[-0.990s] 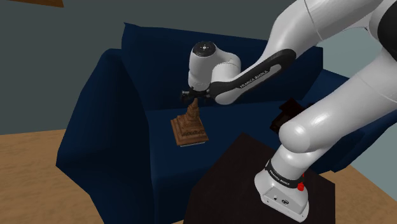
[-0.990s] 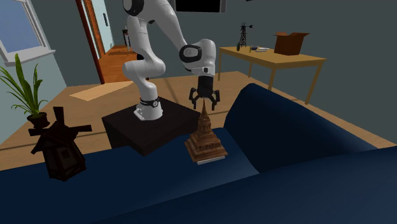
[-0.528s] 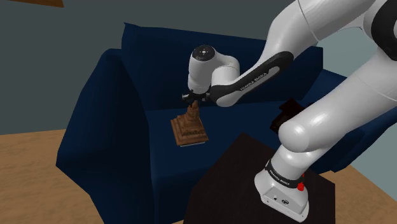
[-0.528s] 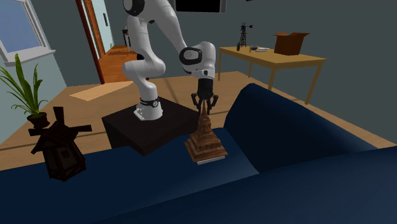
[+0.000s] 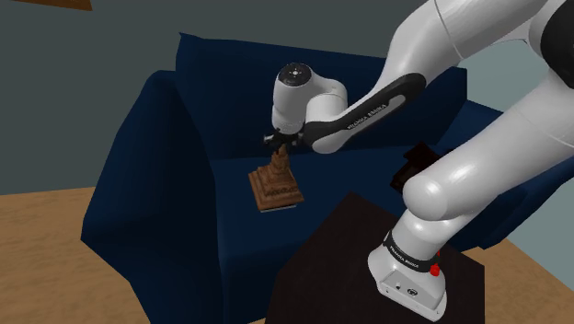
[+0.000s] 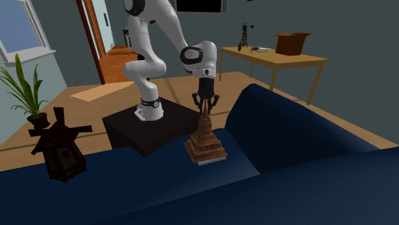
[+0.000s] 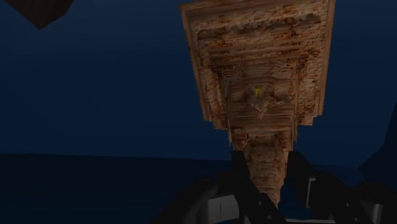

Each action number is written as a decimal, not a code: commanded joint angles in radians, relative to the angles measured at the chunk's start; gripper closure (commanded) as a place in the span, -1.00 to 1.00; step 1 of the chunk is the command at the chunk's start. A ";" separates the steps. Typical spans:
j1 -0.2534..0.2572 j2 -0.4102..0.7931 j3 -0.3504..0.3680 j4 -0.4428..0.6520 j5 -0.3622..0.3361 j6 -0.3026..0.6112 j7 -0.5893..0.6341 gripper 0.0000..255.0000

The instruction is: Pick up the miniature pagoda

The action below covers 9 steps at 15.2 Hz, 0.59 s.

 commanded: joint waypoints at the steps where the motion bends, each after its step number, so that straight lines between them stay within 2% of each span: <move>1: 0.016 -0.021 -0.014 0.006 0.035 -0.018 -0.034 1.00; 9: 0.079 -0.105 -0.069 0.038 0.150 -0.108 -0.157 1.00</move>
